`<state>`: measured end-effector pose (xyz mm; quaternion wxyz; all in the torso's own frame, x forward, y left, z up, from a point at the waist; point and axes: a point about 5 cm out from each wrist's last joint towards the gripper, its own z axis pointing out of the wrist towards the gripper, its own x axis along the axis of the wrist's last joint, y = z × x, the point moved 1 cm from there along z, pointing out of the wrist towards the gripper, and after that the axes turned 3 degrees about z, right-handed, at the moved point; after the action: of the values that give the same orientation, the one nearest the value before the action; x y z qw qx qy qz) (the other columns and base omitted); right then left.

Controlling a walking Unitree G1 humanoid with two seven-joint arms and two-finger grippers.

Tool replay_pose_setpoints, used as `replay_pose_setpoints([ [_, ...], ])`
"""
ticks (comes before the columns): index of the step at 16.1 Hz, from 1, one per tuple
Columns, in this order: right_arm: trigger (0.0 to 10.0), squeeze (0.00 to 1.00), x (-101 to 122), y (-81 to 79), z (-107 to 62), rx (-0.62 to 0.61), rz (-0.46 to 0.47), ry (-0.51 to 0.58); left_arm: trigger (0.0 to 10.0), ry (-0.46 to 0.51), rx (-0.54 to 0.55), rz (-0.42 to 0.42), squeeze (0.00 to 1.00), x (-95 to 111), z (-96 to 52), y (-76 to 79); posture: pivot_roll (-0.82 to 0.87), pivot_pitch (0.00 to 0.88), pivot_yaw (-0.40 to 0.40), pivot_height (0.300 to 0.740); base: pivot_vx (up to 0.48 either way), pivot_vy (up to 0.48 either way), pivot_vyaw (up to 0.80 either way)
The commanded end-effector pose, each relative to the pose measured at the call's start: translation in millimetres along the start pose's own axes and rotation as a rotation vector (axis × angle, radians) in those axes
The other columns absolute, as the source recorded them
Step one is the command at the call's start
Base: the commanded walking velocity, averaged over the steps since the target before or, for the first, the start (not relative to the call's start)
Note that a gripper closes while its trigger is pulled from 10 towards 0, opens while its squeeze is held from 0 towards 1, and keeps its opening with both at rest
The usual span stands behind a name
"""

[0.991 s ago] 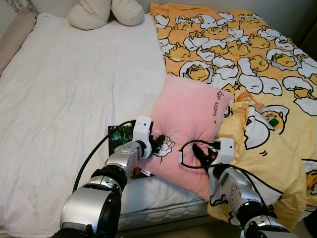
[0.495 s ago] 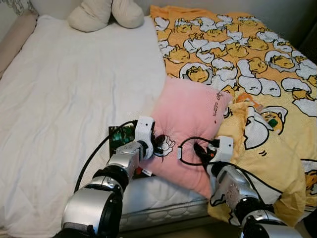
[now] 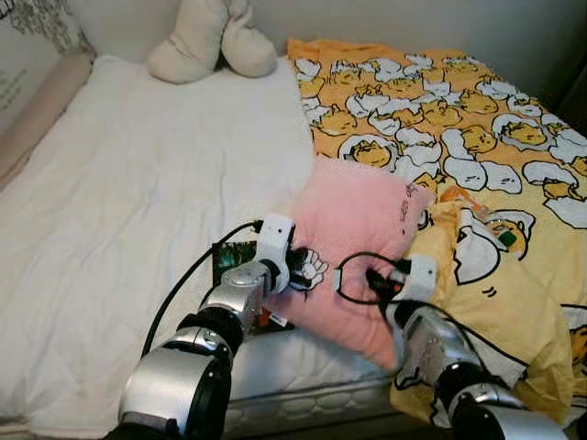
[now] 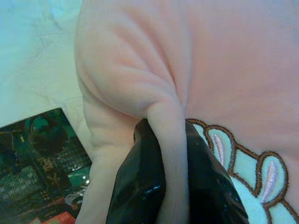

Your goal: Clean up the room

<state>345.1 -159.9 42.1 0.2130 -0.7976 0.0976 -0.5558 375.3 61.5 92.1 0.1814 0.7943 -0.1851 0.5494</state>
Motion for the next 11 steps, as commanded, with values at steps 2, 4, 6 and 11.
replay_pose_setpoints([
  [2,0.0,0.00,67,-17.3,7.5,0.105,-0.131,0.207,0.0,0.148,-0.058,0.001,0.00,44,5.1,8.1,0.03,0.000,0.023,0.740,0.000,0.000,0.00],
  [4,0.0,0.00,108,-29.6,5.5,0.173,-0.256,0.305,0.0,0.249,-0.072,0.002,0.00,68,2.3,5.0,0.02,0.000,0.031,0.740,0.000,0.000,0.00],
  [6,0.0,0.00,130,-39.7,3.6,0.223,-0.371,0.322,0.0,0.319,-0.046,0.004,0.00,82,-3.5,-4.3,0.02,0.000,0.031,0.740,0.000,0.000,0.00],
  [11,10.0,0.00,106,-42.0,4.4,0.192,-0.441,0.269,10.0,0.472,0.119,0.043,0.00,87,-15.8,-10.2,0.06,0.000,0.007,0.740,0.000,0.000,0.09],
])
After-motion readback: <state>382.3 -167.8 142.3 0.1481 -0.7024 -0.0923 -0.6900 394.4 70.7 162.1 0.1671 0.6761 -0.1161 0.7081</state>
